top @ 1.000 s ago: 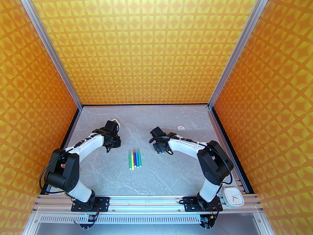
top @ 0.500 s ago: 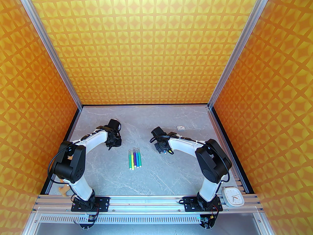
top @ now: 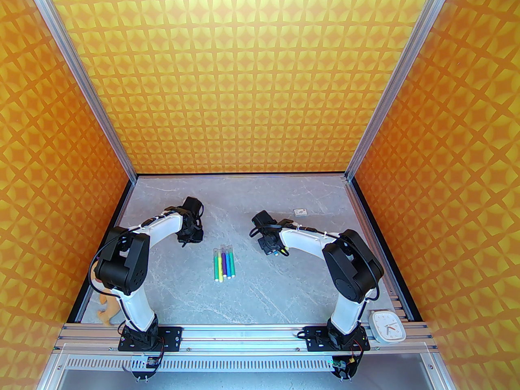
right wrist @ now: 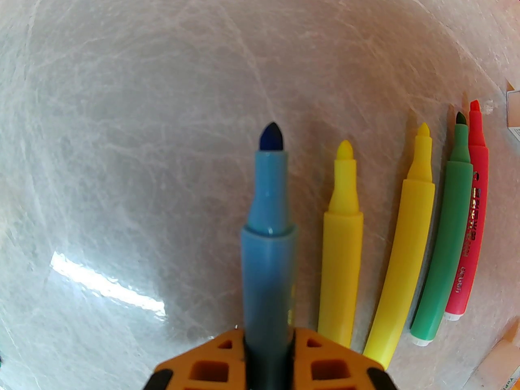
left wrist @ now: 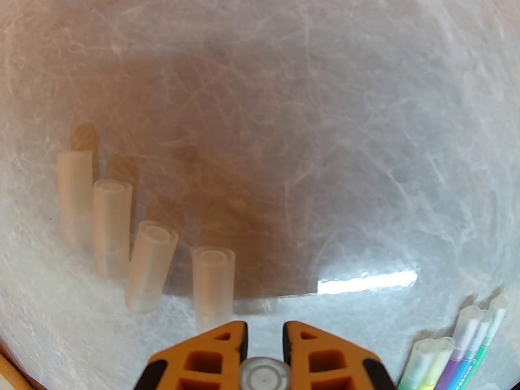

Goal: Open the pen caps

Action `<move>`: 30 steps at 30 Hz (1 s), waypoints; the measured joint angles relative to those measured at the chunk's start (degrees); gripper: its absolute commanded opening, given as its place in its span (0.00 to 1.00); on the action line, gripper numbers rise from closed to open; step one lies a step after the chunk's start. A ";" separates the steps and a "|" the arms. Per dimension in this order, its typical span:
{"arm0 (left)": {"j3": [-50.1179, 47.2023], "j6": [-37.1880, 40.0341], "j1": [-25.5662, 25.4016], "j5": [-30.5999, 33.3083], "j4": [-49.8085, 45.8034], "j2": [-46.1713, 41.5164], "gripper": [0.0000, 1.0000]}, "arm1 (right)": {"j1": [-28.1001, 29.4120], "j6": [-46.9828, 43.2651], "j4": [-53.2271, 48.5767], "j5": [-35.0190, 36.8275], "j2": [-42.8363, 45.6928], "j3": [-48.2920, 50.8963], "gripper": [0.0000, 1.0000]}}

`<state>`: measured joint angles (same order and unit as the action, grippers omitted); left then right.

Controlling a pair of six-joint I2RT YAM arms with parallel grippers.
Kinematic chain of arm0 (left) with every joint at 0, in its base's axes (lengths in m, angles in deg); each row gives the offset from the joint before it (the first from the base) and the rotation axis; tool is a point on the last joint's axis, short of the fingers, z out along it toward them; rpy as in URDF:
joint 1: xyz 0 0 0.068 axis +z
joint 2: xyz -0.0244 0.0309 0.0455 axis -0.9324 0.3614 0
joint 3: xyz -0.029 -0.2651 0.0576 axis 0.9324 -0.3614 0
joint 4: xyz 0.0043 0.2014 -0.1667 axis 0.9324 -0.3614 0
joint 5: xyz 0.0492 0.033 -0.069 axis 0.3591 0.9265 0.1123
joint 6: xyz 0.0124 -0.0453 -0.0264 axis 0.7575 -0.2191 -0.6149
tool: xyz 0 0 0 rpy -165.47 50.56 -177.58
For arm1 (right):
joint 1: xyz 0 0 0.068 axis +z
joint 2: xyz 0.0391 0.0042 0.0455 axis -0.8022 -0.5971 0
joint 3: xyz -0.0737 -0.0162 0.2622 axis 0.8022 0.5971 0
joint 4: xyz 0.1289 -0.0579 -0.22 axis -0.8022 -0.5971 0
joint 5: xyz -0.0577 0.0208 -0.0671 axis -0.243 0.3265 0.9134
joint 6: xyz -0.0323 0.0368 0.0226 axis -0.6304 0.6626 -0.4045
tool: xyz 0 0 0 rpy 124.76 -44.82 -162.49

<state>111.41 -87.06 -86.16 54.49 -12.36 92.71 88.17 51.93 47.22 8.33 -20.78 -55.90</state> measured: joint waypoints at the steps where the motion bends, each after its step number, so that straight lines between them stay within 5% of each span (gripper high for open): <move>1: 0.07 0.11 0.00 0.09 -0.02 0.15 0.02 | 0.00 0.00 0.00 0.00 0.00 0.00 0.00; 30: 1.75 0.52 -0.37 2.43 -0.61 3.52 0.24 | 0.00 0.00 -0.90 1.73 -1.51 0.00 0.13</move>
<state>113.16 -86.54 -86.53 56.92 -12.97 96.23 88.17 51.93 46.32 10.06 -22.29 -55.90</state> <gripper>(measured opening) 0.237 0.163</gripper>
